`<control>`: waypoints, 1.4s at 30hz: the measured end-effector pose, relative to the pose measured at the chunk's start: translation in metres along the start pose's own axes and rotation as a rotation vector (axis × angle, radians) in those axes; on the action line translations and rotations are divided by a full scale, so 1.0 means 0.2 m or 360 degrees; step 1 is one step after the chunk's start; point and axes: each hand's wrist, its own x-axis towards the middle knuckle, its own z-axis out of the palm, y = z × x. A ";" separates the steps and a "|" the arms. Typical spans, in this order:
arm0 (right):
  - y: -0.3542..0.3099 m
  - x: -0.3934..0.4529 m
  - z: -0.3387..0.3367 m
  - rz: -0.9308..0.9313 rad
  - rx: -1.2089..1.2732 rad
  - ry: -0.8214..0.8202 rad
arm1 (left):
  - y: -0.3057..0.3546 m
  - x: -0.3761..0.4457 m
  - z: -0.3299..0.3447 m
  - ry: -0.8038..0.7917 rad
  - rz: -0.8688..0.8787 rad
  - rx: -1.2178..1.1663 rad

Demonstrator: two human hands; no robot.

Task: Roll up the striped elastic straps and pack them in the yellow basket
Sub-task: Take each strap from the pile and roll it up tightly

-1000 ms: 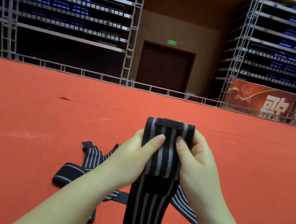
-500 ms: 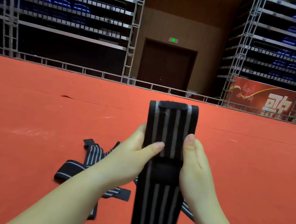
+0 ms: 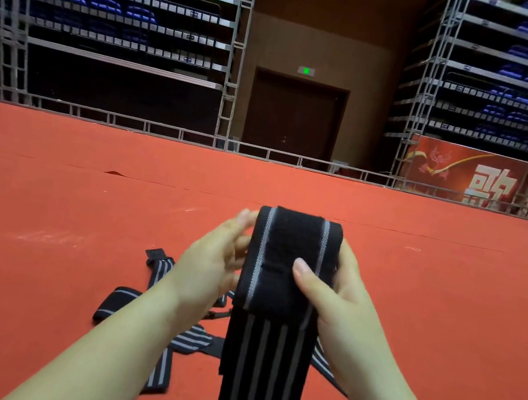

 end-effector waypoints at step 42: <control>0.12 -0.01 -0.12 0.0070 -0.1325 -0.0402 | -0.20 -0.08 -0.12 -0.0218 0.0003 0.1292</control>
